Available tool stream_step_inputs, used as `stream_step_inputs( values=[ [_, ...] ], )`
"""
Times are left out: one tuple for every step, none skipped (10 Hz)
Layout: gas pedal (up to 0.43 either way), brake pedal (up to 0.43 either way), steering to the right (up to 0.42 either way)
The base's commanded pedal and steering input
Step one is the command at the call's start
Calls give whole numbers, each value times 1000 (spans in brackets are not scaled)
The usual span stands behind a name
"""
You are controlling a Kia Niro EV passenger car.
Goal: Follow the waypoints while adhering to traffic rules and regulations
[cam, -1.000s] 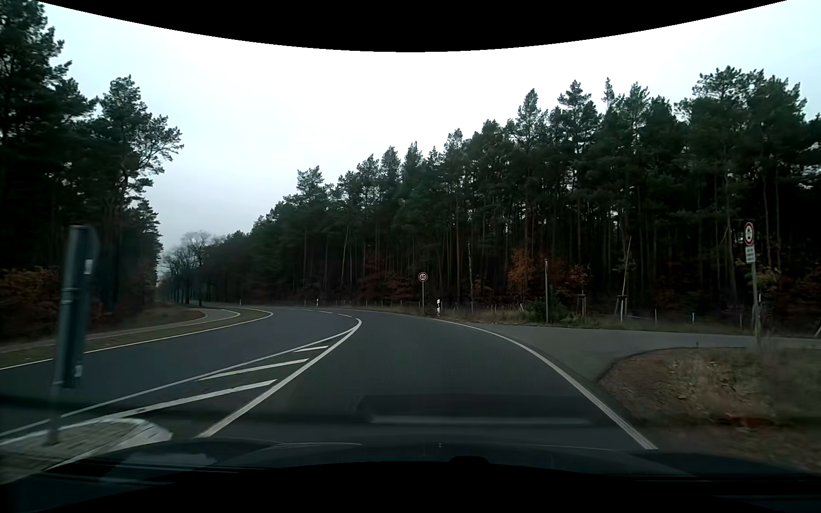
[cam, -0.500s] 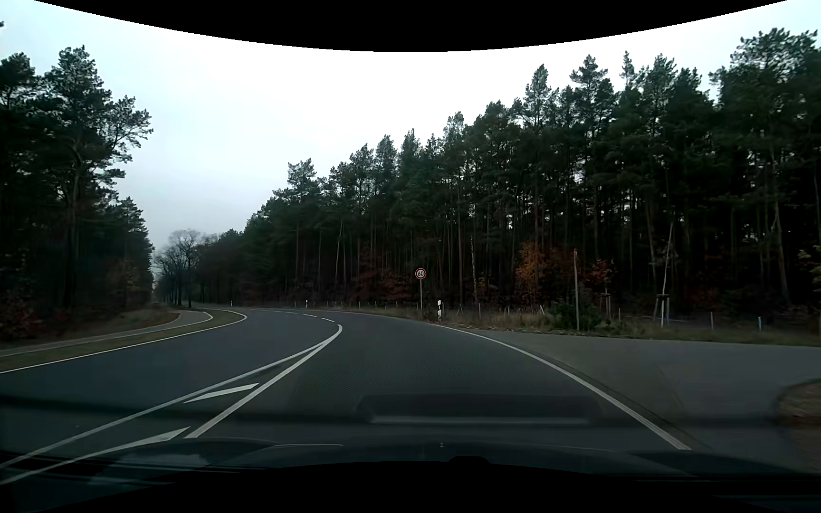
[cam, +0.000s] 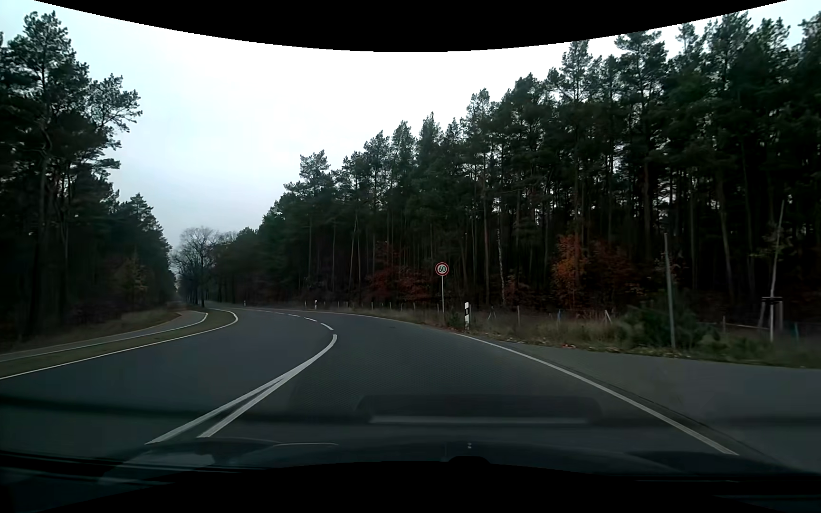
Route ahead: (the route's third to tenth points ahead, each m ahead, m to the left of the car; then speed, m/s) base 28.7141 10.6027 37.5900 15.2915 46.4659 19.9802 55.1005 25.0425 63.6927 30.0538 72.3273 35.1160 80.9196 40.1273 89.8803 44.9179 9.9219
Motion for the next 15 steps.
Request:
stream_step_inputs(
  values=[
    [319,0,-60],
    [319,0,-65],
    [319,0,-68],
    [319,0,-72],
    [319,0,-76],
    [319,0,-80],
    [319,0,-82],
    [319,0,-87],
    [319,0,-92],
    [319,0,-94],
    [319,0,-96],
    [319,0,-96],
    [319,0,-96],
    [319,0,-96],
    [319,0,-96]
  ],
)
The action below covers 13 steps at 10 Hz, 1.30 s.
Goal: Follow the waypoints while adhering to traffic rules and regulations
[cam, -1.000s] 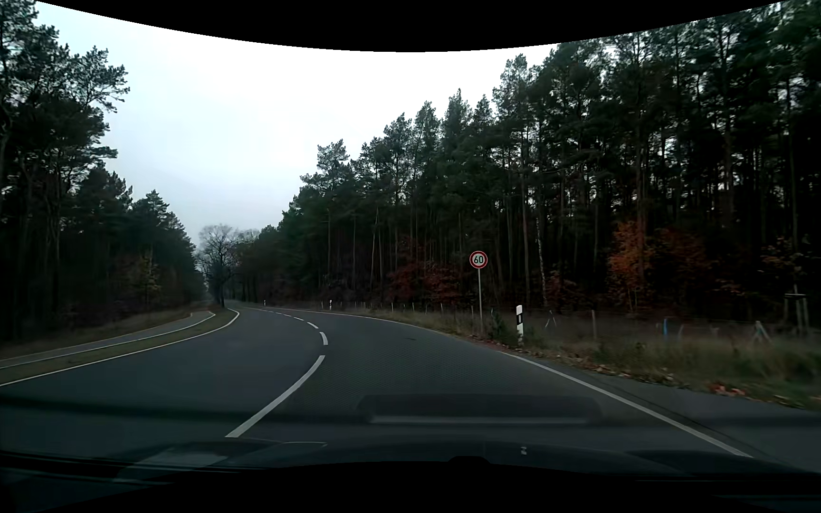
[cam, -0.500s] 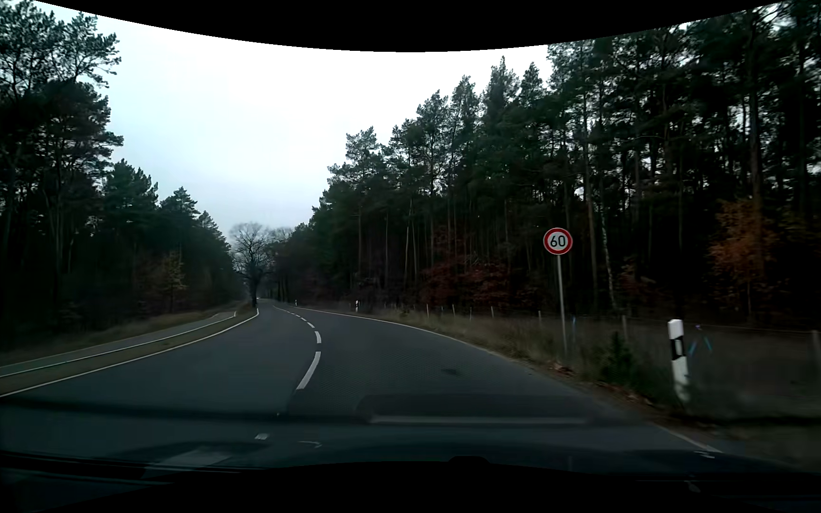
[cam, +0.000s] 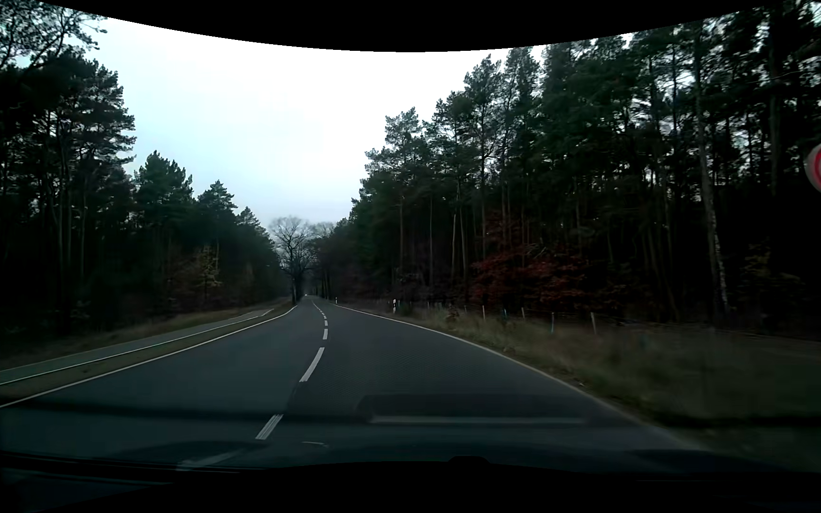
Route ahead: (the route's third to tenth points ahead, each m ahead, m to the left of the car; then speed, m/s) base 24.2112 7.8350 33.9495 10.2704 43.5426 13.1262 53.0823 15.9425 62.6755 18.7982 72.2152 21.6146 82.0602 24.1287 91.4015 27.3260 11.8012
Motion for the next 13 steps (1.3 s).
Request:
stream_step_inputs(
  values=[
    [331,0,-95],
    [339,0,-93],
    [350,0,-89],
    [350,0,-88],
    [358,0,-85],
    [358,0,-80],
    [370,0,-72],
    [378,0,-67],
    [378,0,-59],
    [378,0,-51],
    [378,0,-44],
    [378,0,-36],
    [370,0,-28]
  ],
)
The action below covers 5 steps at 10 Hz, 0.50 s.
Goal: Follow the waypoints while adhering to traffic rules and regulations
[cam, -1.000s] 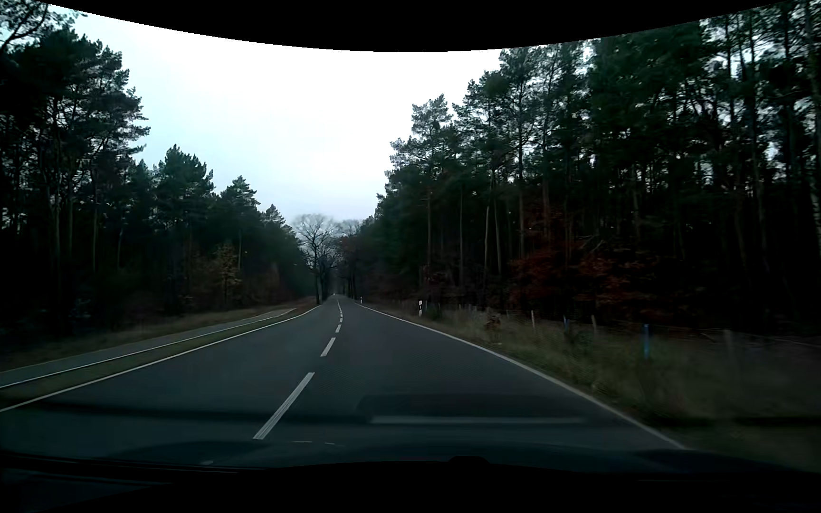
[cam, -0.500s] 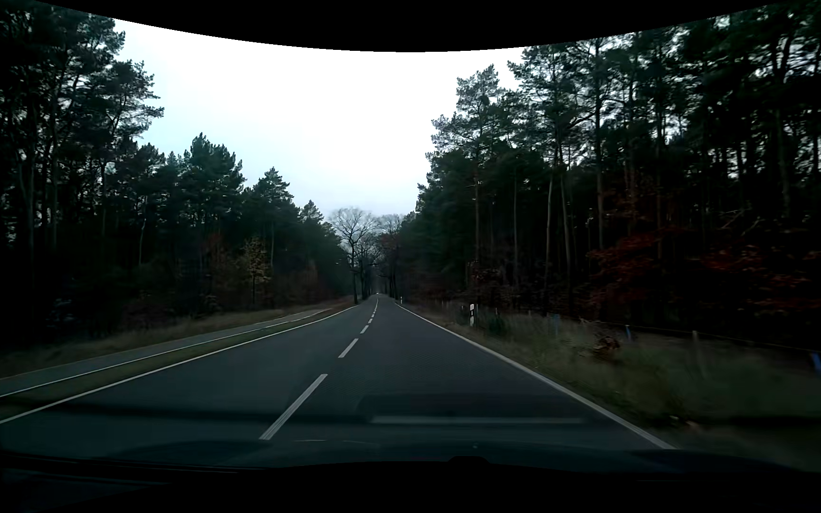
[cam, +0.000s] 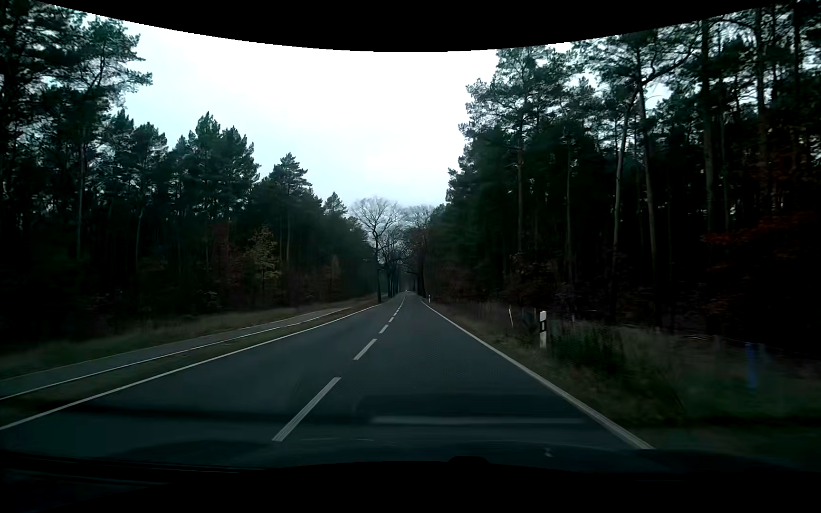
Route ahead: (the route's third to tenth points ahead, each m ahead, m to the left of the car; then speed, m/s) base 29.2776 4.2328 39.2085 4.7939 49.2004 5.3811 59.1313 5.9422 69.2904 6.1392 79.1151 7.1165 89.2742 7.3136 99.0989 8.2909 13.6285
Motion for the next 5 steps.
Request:
stream_step_inputs(
  values=[
    [358,0,-23],
    [339,0,-17],
    [331,0,-16],
    [319,0,-15],
    [299,0,-13]
  ],
)
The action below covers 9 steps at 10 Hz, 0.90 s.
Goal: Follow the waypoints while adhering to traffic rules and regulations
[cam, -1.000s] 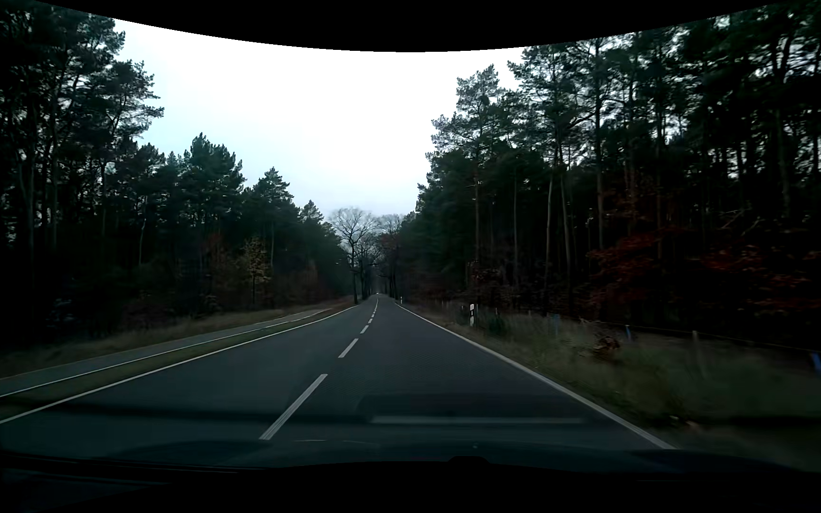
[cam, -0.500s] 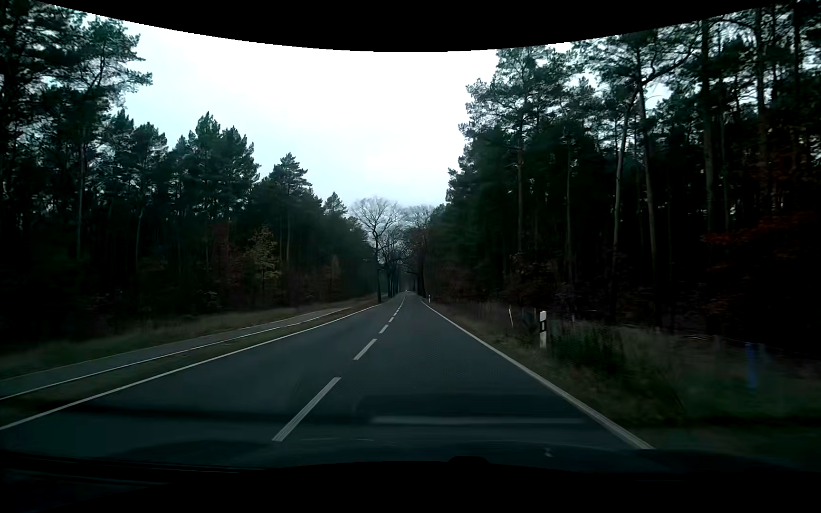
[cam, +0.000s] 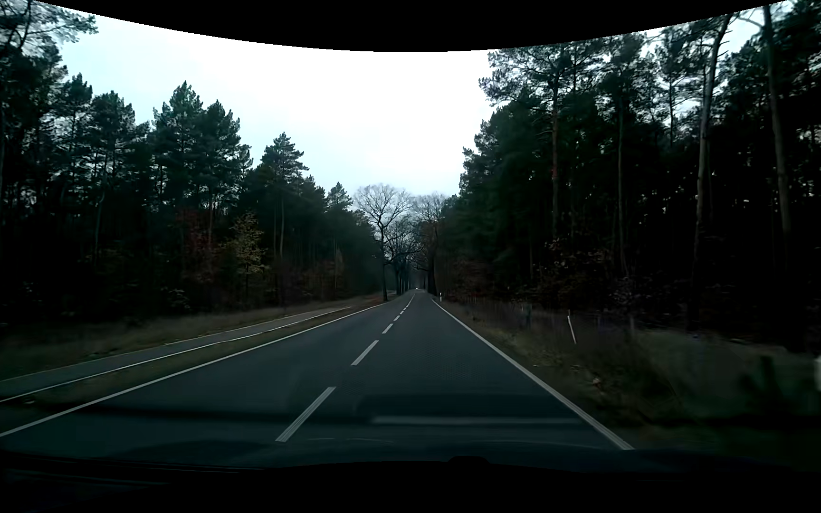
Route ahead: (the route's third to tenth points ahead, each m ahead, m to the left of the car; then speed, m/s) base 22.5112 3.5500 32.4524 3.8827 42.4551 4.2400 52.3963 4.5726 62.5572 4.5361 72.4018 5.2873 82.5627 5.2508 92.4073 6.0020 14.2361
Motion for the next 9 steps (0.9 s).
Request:
stream_step_inputs(
  values=[
    [280,0,-11],
    [280,0,-10],
    [280,0,-9],
    [268,0,-8],
    [268,0,-8],
    [260,0,-8],
    [248,0,-8],
    [240,0,-7],
    [240,0,-7]
  ],
)
